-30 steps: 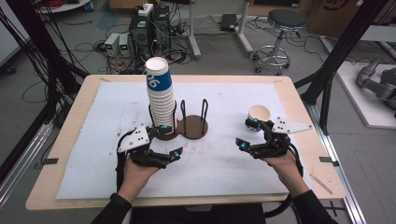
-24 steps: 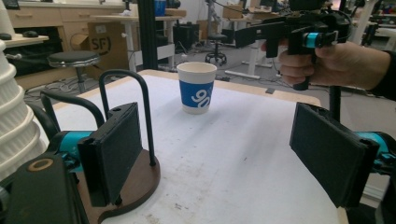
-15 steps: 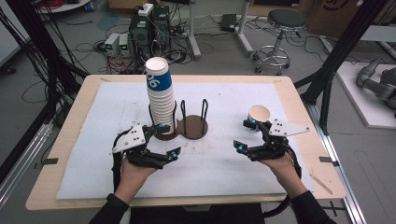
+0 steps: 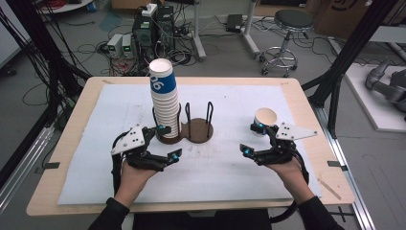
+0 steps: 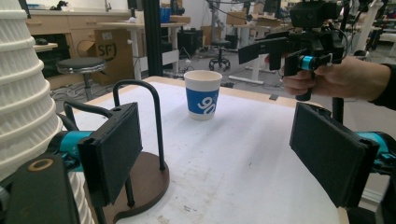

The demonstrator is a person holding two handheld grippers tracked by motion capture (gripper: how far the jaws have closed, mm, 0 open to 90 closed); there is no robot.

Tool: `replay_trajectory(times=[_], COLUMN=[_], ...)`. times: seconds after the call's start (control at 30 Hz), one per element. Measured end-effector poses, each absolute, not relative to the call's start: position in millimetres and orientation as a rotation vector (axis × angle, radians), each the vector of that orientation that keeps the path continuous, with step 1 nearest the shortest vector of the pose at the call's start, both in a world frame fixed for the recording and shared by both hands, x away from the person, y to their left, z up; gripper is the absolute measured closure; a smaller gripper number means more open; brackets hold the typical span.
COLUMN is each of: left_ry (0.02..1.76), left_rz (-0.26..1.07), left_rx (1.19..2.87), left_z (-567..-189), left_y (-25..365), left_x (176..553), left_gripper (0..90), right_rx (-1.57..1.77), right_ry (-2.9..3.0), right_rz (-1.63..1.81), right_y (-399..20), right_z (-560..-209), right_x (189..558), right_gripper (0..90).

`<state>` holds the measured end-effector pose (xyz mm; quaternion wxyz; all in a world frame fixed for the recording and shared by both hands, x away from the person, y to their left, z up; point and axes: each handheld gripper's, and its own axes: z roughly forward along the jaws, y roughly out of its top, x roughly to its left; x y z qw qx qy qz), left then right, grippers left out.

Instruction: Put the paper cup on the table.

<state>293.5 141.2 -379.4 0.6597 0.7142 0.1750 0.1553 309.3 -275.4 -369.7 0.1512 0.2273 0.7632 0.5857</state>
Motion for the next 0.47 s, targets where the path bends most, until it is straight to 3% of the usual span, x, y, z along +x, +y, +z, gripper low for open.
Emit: replay_trajectory(times=[0.47], left_ry=[0.409], left_rz=[0.340], left_rx=[1.608], left_z=[-380.1], left_y=[139.9], left_x=[294.5], left_gripper=[16.7], right_rx=[0.663], right_ry=[2.201], right_rz=[1.676], right_y=[-277.7], right_z=[-371.9], right_x=[312.6], right_gripper=[15.2])
